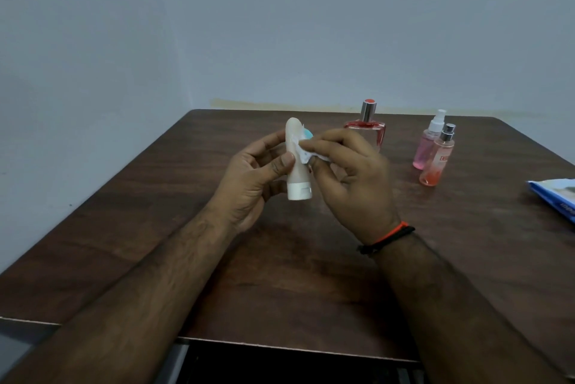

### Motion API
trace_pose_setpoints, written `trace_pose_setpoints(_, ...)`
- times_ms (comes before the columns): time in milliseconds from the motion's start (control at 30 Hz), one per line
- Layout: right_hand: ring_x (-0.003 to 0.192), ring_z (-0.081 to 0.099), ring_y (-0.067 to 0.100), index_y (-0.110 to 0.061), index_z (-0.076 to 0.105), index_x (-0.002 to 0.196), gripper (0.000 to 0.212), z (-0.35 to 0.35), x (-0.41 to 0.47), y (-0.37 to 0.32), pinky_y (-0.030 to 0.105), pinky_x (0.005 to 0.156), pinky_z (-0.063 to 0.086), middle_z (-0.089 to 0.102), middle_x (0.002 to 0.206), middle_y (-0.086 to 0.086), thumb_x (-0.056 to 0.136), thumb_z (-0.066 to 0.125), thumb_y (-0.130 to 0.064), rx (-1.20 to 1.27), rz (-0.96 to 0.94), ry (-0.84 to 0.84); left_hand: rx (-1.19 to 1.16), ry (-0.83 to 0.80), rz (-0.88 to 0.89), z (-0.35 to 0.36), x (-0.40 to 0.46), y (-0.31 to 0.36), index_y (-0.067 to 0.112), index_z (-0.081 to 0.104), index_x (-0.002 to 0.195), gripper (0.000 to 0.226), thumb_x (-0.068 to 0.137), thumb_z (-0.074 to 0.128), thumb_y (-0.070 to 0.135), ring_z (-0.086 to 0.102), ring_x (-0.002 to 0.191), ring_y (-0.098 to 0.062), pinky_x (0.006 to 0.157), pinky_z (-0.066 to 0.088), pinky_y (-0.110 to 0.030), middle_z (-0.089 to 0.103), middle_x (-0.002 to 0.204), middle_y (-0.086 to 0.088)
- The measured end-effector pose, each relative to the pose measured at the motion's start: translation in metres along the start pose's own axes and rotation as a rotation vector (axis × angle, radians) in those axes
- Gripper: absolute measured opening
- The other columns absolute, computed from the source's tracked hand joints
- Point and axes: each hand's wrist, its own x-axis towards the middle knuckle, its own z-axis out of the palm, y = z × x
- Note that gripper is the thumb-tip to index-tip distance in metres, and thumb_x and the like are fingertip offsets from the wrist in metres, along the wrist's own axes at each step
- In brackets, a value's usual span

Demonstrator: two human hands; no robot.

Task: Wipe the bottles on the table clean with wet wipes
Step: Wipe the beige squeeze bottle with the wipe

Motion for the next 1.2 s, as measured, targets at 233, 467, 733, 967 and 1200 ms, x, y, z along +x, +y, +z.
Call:
trace_pose_setpoints(233, 0.083, 0.064, 0.015, -0.006, 0.077, 0.086, 0.016, -0.003, -0.001, -0.002, 0.028, 0.075, 0.054, 0.068, 0.088, 0.005, 0.077, 0.070, 0.005, 0.021, -0.097, -0.119, -0.022, 0.125, 0.008, -0.001, 0.001, 0.007, 0.014, 0.063, 0.124, 0.049, 0.076, 0.070, 0.020, 0.070, 0.100, -0.020, 0.068, 0.060, -0.031, 0.071, 0.116, -0.005)
trace_pose_setpoints(467, 0.095, 0.062, 0.009, -0.006, 0.075, 0.101, 0.023, -0.004, 0.002, -0.004, 0.016, 0.086, 0.049, 0.068, 0.101, 0.006, 0.084, 0.065, 0.006, 0.018, 0.015, 0.006, 0.024, 0.147, -0.030, 0.006, -0.001, 0.008, 0.011, 0.065, 0.117, 0.050, 0.068, 0.075, 0.021, 0.070, 0.092, -0.018, 0.076, 0.059, -0.044, 0.068, 0.114, -0.009)
trace_pose_setpoints(733, 0.089, 0.063, 0.012, -0.007, 0.077, 0.094, 0.016, 0.001, -0.002, -0.001, 0.019, 0.083, 0.053, 0.067, 0.094, 0.004, 0.081, 0.070, 0.001, 0.020, -0.011, -0.102, 0.007, 0.231, 0.017, 0.005, -0.002, 0.011, 0.015, 0.053, 0.119, 0.062, 0.062, 0.077, 0.016, 0.074, 0.082, -0.017, 0.051, 0.056, -0.031, 0.075, 0.100, -0.002)
trace_pose_setpoints(967, 0.076, 0.062, 0.010, -0.009, 0.076, 0.081, 0.013, -0.004, 0.001, 0.001, 0.019, 0.070, 0.051, 0.067, 0.083, 0.001, 0.077, 0.066, -0.001, 0.055, 0.046, -0.120, -0.002, 0.281, 0.050, 0.004, 0.001, 0.012, 0.016, 0.052, 0.114, 0.057, 0.062, 0.076, 0.018, 0.073, 0.073, -0.012, 0.043, 0.053, -0.028, 0.072, 0.091, 0.000)
trace_pose_setpoints(1200, 0.096, 0.063, 0.012, -0.004, 0.075, 0.103, 0.024, 0.000, 0.003, -0.003, 0.019, 0.085, 0.049, 0.068, 0.101, 0.007, 0.086, 0.065, 0.008, -0.002, 0.016, 0.053, 0.323, 0.156, 0.158, 0.009, -0.006, 0.009, 0.013, 0.060, 0.113, 0.060, 0.060, 0.088, 0.014, 0.067, 0.077, -0.033, 0.057, 0.060, -0.044, 0.070, 0.090, -0.021)
